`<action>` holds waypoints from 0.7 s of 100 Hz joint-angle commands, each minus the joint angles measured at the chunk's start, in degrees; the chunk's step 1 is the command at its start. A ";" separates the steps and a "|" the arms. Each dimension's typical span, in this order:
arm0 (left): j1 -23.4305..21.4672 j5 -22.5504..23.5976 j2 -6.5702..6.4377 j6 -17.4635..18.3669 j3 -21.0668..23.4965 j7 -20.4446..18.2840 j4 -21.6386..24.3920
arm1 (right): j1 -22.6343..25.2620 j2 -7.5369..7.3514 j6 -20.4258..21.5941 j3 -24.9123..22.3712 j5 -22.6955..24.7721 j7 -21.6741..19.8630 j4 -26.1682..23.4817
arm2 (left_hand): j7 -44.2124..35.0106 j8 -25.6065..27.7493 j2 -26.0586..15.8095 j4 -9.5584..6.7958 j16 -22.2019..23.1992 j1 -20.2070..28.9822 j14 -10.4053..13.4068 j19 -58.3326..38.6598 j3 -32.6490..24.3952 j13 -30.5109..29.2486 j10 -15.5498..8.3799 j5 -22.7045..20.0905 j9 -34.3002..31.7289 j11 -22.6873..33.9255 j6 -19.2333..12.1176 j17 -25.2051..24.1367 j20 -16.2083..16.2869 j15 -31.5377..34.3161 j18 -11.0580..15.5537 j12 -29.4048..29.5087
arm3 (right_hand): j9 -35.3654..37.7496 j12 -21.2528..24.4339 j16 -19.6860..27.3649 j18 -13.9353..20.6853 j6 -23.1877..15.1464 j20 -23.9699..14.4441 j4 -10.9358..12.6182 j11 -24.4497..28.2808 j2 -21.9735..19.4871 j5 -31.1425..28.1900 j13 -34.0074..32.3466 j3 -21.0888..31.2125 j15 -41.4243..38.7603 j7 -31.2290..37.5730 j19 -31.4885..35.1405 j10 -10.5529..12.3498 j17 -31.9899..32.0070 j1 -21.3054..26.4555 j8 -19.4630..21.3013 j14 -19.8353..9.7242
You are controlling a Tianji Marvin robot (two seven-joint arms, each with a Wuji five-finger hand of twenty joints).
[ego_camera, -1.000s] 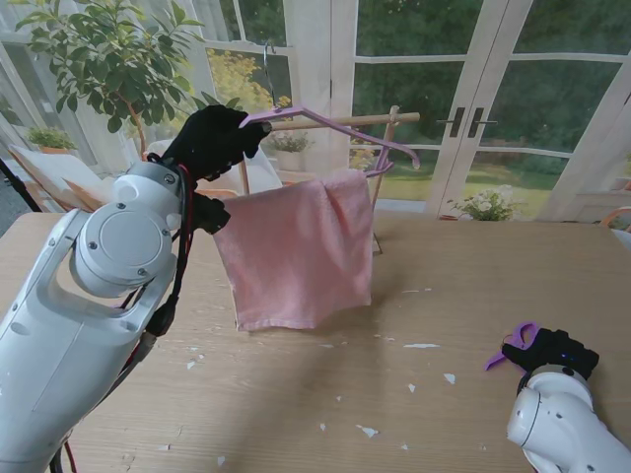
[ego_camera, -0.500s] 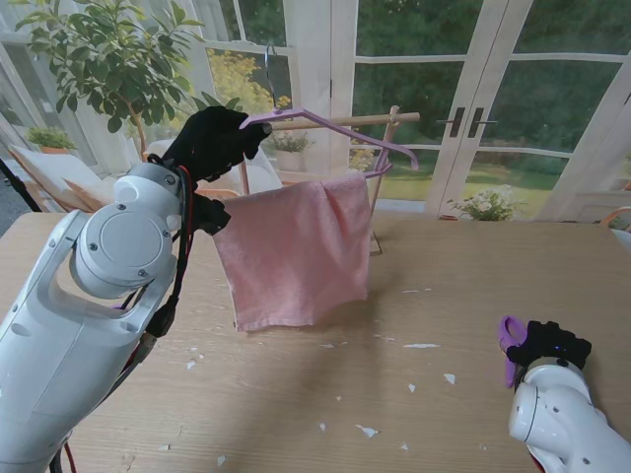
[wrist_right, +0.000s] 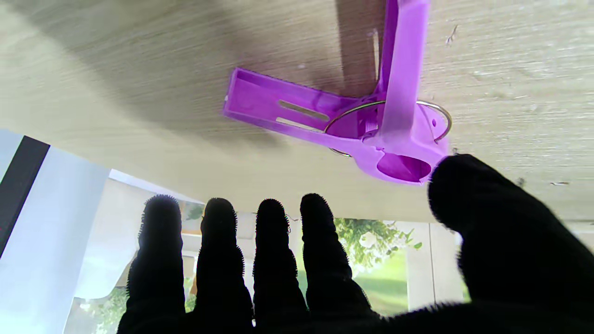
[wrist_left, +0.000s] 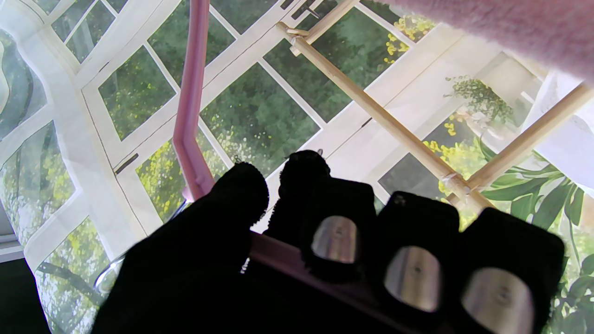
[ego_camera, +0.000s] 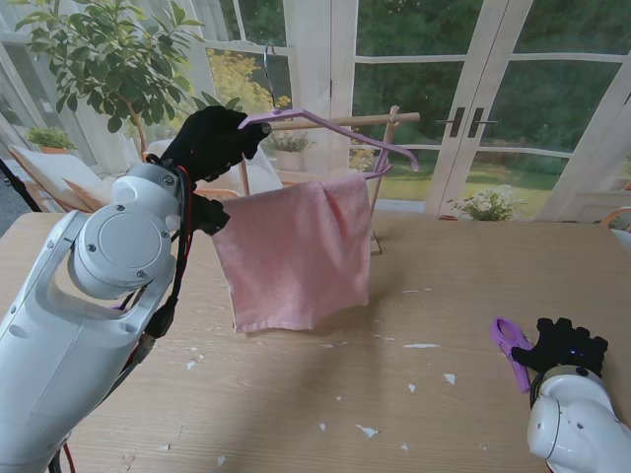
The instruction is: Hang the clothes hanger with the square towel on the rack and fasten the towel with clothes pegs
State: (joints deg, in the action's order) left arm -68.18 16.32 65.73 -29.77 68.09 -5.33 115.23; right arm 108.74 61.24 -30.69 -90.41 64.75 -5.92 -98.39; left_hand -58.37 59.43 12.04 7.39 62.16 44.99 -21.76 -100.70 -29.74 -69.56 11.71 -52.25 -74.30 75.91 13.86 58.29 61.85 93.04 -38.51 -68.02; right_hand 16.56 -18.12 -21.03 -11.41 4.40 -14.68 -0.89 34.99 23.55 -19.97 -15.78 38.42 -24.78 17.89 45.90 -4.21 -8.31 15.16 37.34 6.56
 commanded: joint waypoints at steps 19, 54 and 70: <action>-0.13 -0.48 0.16 0.02 0.23 -0.66 0.85 | 4.12 0.64 0.68 -1.70 -2.57 0.41 -1.37 | -0.15 0.13 -1.58 -1.70 -0.62 -0.96 0.51 -11.88 -0.60 -2.64 -0.57 -1.56 -2.52 1.06 2.12 2.21 0.35 3.94 -1.48 -0.29 | -6.89 3.86 4.50 -0.51 10.42 -19.93 -3.67 -7.03 0.63 8.88 7.09 -1.74 4.83 -4.05 -7.73 -5.34 2.96 -10.00 -0.54 1.31; 0.04 -0.51 0.13 -0.03 0.35 -0.78 1.10 | 3.85 0.12 -2.27 0.27 -2.58 -2.66 0.79 | -0.15 0.15 -1.52 -1.72 -0.68 -0.90 0.57 -11.88 -0.64 -2.65 -0.63 -1.65 -2.58 1.08 2.13 2.21 0.34 4.00 -1.48 -0.31 | -6.55 5.40 5.45 -0.23 13.97 -21.77 -4.87 -12.30 5.80 10.99 7.79 2.46 4.48 -5.55 -10.62 -8.28 1.39 -11.33 0.31 2.97; -0.09 -0.46 0.11 -0.09 0.54 -0.76 1.22 | 4.10 0.28 -2.20 0.68 -3.43 -0.72 2.28 | -0.11 0.13 -1.43 -1.72 -0.70 -0.89 0.57 -11.91 -0.67 -2.65 -0.58 -1.71 -2.68 1.07 2.15 2.21 0.35 4.04 -1.48 -0.30 | -6.79 2.28 2.07 0.60 12.98 -24.43 -4.11 -4.25 7.87 11.68 4.50 2.80 -0.66 -0.81 -5.61 -7.11 -1.21 -8.31 3.76 2.44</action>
State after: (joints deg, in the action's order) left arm -68.29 15.91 65.71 -29.77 68.38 -5.35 115.61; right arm 112.12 61.02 -33.10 -89.97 61.86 -7.30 -96.97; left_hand -58.36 59.43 12.05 7.38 62.14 44.99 -21.75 -100.70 -29.74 -69.56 11.71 -52.26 -74.31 75.91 13.86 58.29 61.85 93.06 -38.51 -68.02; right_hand 11.35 -14.71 -17.49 -11.36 15.40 -14.68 -3.49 27.72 28.71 -9.96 -10.46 40.37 -23.92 15.48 37.95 -10.53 -8.72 6.20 39.40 8.25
